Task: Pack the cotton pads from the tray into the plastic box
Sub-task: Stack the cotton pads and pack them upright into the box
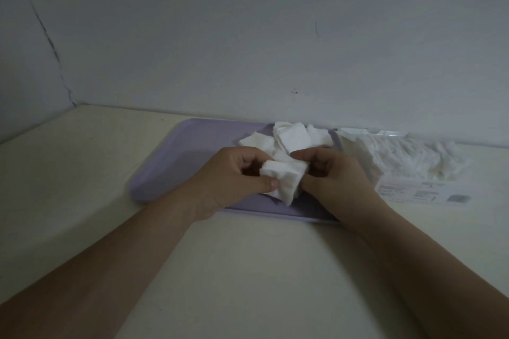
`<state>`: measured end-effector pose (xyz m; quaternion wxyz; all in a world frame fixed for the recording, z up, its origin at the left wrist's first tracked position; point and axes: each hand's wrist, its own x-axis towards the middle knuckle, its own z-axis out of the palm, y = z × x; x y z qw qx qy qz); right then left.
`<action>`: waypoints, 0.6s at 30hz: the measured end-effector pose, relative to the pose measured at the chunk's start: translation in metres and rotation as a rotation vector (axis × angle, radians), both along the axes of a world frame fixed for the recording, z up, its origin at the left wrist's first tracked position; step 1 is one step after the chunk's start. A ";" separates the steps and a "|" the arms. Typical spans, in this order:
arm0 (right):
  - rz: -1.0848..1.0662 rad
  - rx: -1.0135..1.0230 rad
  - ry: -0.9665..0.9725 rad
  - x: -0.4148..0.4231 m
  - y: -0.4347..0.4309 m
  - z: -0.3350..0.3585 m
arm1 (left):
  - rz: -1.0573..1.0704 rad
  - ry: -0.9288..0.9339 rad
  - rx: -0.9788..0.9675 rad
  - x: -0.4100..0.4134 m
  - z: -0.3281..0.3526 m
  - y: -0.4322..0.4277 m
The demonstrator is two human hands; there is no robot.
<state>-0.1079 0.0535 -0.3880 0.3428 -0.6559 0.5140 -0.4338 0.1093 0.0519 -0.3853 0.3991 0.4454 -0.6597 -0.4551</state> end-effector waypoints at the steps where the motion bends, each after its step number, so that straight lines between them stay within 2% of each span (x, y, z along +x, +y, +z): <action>1: 0.014 0.008 -0.032 0.000 0.000 -0.001 | 0.008 0.008 0.004 0.000 0.000 0.000; 3: 0.039 0.020 -0.087 0.000 -0.001 -0.001 | 0.024 0.006 0.002 0.000 -0.001 0.001; 8: 0.101 0.029 -0.072 0.001 0.000 0.000 | 0.087 -0.031 -0.029 -0.001 0.000 0.001; 11: 0.180 0.109 -0.172 0.000 0.003 0.003 | 0.100 -0.019 -0.035 0.000 0.000 0.001; 12: 0.209 0.113 -0.147 -0.001 0.005 0.004 | 0.108 -0.016 -0.037 0.000 0.000 0.002; 15: 0.174 0.014 0.098 0.003 0.010 0.005 | 0.137 -0.023 -0.009 0.000 0.001 0.002; 18: 0.147 -0.063 0.135 0.005 0.008 0.002 | 0.095 -0.116 -0.027 -0.002 0.000 0.001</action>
